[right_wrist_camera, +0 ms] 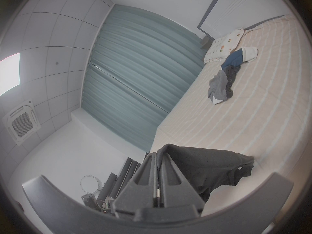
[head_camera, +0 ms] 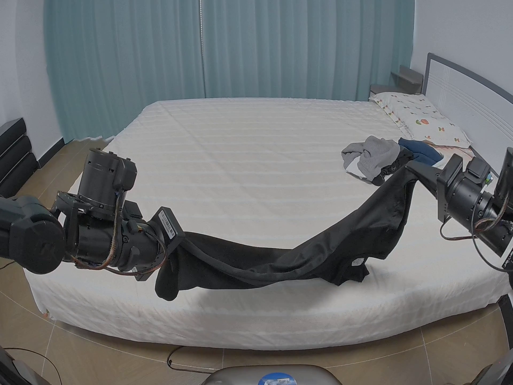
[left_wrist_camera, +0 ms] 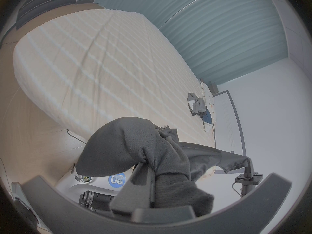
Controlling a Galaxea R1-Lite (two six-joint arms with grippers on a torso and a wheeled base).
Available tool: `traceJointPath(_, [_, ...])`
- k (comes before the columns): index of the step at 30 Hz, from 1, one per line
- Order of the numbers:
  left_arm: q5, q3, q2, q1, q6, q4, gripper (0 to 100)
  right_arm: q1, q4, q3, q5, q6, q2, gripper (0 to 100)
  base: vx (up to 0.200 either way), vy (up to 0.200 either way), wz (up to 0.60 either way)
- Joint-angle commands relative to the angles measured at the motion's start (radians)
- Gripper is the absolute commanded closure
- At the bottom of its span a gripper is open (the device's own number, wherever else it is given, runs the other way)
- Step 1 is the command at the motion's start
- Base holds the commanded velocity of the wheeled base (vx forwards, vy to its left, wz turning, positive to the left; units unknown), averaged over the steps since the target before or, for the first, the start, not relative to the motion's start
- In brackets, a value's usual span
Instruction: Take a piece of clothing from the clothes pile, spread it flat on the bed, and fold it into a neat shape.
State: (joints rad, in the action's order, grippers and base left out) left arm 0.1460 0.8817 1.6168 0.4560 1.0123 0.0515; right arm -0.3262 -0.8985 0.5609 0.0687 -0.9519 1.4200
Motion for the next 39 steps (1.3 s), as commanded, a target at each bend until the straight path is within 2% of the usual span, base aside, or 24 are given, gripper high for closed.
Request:
traceJointPath(1, [0.000, -0.007, -0.025, 0.001, 0.000, 0.001, 100, -0.001, 0.066, 0.065, 0.000, 0.001, -0.113, 100, 0.000, 0.000, 0.00])
traceJointPath(4, [0.000, -0.006, -0.031, 0.000, 0.000, 0.001, 100, 0.001, 0.170, 0.137, 0.005, 0.001, -0.161, 100, 0.000, 0.000, 0.00])
traceJointPath(6, [0.000, -0.006, -0.031, 0.000, 0.000, 0.001, 100, 0.001, 0.173, 0.140, 0.005, 0.001, -0.162, 100, 0.000, 0.000, 0.00])
traceJointPath(7, [0.001, 0.013, -0.029, -0.008, 0.005, -0.021, 100, 0.003, 0.217, 0.195, 0.006, 0.001, -0.162, 100, 0.000, 0.000, 0.00])
traceJointPath(13, [0.021, 0.068, -0.028, -0.011, 0.029, -0.104, 100, 0.007, 0.282, 0.330, 0.008, 0.001, -0.131, 100, 0.000, 0.000, 0.00])
traceJointPath(16, [0.076, 0.105, -0.029, -0.020, 0.058, -0.159, 100, 0.007, 0.334, 0.415, 0.008, -0.001, -0.096, 100, 0.000, 0.000, 0.00])
traceJointPath(34, [0.098, 0.071, -0.133, 0.017, 0.066, -0.243, 100, 0.009, 0.448, 0.461, 0.008, 0.001, -0.245, 100, 0.000, 0.000, 0.00])
traceJointPath(39, [0.103, 0.085, -0.104, 0.018, 0.065, -0.240, 100, 0.010, 0.515, 0.574, 0.014, 0.001, -0.202, 100, 0.000, 0.000, 0.00])
